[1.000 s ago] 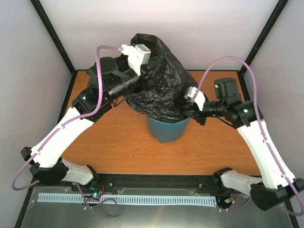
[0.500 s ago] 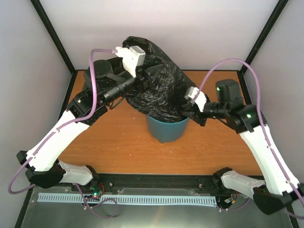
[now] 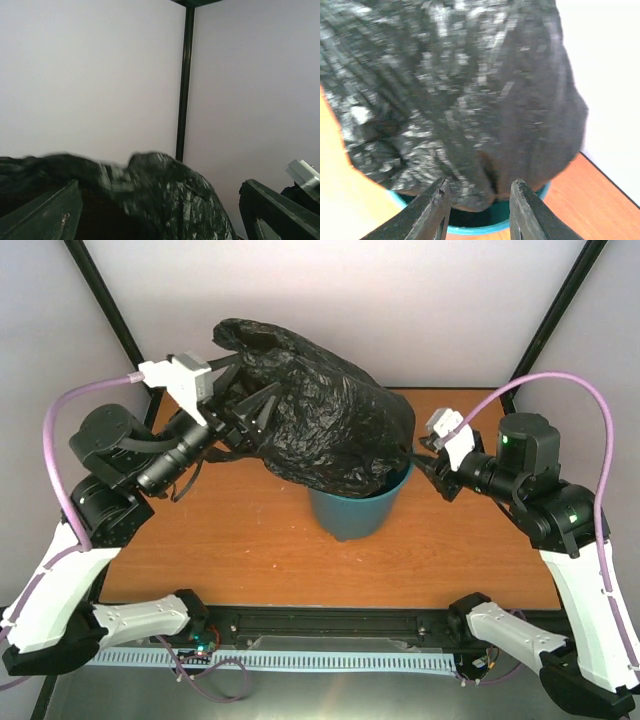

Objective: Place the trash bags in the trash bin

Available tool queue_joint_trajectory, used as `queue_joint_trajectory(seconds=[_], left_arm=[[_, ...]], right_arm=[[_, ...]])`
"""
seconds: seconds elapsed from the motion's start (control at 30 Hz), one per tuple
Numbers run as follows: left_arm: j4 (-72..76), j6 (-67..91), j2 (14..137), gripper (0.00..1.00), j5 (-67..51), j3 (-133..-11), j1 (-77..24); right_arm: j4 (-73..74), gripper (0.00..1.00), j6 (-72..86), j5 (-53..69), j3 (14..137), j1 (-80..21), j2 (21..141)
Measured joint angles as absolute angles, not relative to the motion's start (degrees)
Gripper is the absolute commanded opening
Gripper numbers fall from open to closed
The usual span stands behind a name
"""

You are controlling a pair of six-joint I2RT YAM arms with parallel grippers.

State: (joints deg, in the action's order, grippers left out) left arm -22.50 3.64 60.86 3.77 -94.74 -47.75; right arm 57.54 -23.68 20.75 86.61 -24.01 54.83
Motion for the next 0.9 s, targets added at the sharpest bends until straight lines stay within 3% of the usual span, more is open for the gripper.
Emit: queue_joint_trajectory(seconds=[0.17,0.37,0.53,0.73,0.9], left_arm=[[-22.5,3.7,62.3,0.83,2.0,-95.7,-47.7],[-23.3,4.4,72.5,0.82,-3.4,-97.1,-47.7],[-27.2,4.5,77.6,0.89,-5.6,-98.7,-47.7],[-27.6,4.6,72.0,0.96,-5.9,-99.0,-47.7],[-26.1,4.6,63.5,0.95,-6.0,-98.1,-47.7]], right_arm=[[52.9,0.35,-20.0,14.1,86.8,-23.4,56.8],[50.3,0.34,-15.9,10.9,91.0,-18.9,62.4],[46.7,0.34,-12.6,11.1,91.5,-11.3,64.3],[40.5,0.32,-9.2,15.9,86.9,-3.6,68.7],[36.8,0.32,-8.1,20.5,80.7,-1.3,72.8]])
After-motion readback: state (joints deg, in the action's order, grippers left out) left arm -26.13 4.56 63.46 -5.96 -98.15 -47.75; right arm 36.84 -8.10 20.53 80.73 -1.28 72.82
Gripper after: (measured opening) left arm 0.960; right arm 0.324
